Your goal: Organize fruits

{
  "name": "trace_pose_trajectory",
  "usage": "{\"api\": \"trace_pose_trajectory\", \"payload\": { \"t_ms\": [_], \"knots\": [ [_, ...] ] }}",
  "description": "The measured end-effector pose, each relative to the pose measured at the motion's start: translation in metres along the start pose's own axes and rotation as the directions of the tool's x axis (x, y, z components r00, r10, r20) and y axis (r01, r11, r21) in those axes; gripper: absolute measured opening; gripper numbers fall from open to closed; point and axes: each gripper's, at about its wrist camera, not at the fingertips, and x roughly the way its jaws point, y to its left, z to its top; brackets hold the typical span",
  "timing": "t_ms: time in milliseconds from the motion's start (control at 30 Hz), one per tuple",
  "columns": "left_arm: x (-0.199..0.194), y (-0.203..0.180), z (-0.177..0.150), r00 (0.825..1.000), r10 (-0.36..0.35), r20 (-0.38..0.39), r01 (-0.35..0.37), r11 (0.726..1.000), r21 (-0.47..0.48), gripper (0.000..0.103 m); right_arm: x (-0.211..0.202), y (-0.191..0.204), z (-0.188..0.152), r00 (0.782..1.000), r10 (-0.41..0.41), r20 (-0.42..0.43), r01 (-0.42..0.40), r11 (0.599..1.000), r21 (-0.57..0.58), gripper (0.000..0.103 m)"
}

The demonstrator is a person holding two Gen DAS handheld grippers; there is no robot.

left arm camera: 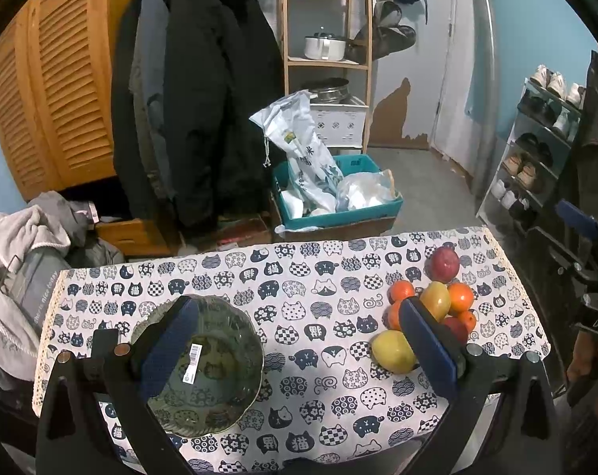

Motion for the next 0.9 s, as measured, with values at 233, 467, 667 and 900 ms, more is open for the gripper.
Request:
{"api": "trace_pose_trajectory", "payload": {
  "t_ms": [233, 467, 667, 900],
  "knots": [
    [0.0007, 0.0002, -0.002, 1.0, -0.002, -0.002, 0.002, 1.0, -0.002, 0.102, 0.001, -0.0044, 0.0016, 1.0, 0.008, -0.008, -0.008, 1.0, 0.017, 0.1],
    [0.0006, -0.0003, -0.0033, 1.0, -0.003, -0.003, 0.003, 1.0, -0.003, 0.102, 0.0018, -0.0052, 0.0017, 1.0, 0.015, -0.009, -0.015, 1.0, 0.023, 0.1],
    [0.0007, -0.0001, -0.0026, 1.0, -0.002, -0.004, 0.002, 1.0, -0.003, 0.102, 0.002, -0.0042, 0.0007, 1.0, 0.016, -0.009, -0.016, 1.0, 0.023, 0.1],
    [0.0009, 0.0008, -0.0021, 1.0, -0.005, -0.004, 0.005, 1.0, -0.006, 0.102, 0.0014, -0.0041, 0.0016, 1.0, 0.012, 0.002, -0.012, 1.0, 0.028, 0.1]
  ]
}}
